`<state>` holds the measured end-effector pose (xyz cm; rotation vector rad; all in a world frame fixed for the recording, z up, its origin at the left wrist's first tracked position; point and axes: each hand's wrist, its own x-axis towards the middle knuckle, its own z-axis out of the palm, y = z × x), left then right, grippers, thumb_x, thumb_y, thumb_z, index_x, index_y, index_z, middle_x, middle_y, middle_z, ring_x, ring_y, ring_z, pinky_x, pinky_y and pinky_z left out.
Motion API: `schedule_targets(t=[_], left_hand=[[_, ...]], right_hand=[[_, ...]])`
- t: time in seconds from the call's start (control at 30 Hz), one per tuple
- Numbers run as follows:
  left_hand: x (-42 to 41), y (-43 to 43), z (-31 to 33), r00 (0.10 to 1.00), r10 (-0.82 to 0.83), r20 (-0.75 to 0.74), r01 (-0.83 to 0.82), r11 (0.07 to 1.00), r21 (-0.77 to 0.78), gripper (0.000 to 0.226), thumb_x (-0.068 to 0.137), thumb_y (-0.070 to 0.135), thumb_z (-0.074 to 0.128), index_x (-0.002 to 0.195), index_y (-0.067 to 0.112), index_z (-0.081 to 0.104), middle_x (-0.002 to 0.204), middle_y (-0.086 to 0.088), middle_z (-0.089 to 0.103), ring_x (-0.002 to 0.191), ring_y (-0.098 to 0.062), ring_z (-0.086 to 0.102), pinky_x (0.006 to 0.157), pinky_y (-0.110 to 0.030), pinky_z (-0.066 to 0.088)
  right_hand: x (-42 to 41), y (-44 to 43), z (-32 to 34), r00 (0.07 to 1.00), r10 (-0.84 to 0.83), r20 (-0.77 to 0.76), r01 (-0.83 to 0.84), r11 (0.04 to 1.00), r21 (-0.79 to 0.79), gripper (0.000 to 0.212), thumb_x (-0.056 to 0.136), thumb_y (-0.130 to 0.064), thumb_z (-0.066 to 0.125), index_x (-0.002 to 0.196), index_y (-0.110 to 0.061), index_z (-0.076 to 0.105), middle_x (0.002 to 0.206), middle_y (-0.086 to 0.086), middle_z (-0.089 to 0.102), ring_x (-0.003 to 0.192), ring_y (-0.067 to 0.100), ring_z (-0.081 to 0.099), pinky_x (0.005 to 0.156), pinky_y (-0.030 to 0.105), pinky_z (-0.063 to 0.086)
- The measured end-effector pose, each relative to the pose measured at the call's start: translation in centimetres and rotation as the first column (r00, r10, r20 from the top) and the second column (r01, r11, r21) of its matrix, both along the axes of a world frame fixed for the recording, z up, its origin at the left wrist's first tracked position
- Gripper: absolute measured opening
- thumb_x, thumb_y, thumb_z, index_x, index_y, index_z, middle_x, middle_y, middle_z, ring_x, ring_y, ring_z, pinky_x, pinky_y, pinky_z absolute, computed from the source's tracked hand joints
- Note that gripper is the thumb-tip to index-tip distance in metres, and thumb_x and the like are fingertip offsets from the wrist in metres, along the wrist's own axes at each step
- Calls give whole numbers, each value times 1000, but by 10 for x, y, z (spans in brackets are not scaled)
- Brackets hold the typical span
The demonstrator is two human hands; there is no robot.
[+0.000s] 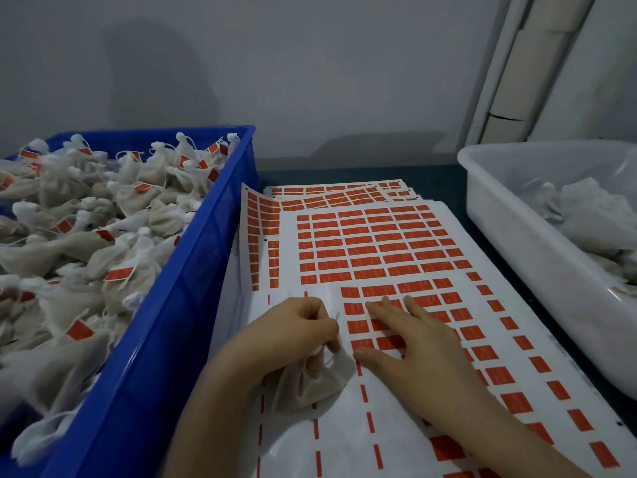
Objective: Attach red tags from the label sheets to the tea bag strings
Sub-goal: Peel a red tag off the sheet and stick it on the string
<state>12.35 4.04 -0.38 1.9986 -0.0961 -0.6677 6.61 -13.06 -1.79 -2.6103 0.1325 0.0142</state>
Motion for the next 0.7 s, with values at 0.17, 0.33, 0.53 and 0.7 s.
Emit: schedule_targets(t=[0.17, 0.33, 0.53, 0.7], left_hand=[[2, 0, -1, 999, -7, 50, 4, 998, 55, 12, 87, 32, 61, 82, 22, 65, 81, 21, 70, 75, -5, 70, 63, -17, 55], [1, 0, -1, 998, -17, 56, 14, 999, 47, 12, 87, 32, 60, 87, 21, 65, 84, 17, 70, 73, -10, 70, 68, -20, 57], [1, 0, -2, 996, -23, 82, 19, 999, 49, 10, 87, 31, 61, 80, 26, 64, 72, 14, 68, 60, -6, 66, 62, -17, 54], [1, -1, -4, 996, -51, 71, 48, 998, 43, 10, 88, 30, 60, 81, 24, 65, 75, 9, 69, 59, -7, 67, 64, -20, 57]], right_hand=[[0, 1, 3, 998, 61, -9, -62, 992, -110, 64, 81, -67, 40, 140, -48, 22, 152, -20, 12, 142, 9, 7, 112, 34, 3], [-1, 3, 8, 983, 140, -117, -155, 980, -122, 84, 65, -77, 25, 142, -46, 13, 143, -26, -5, 142, 10, 0, 105, 30, -3], [-4, 9, 6, 991, 85, -107, -85, 996, 2, 60, 81, -62, 50, 136, -49, 31, 151, -19, 12, 142, 10, 12, 113, 37, 12], [-6, 14, 1, 998, 17, -68, -13, 998, 59, 57, 80, -61, 50, 134, -49, 36, 150, -20, 18, 141, 9, 18, 115, 40, 19]])
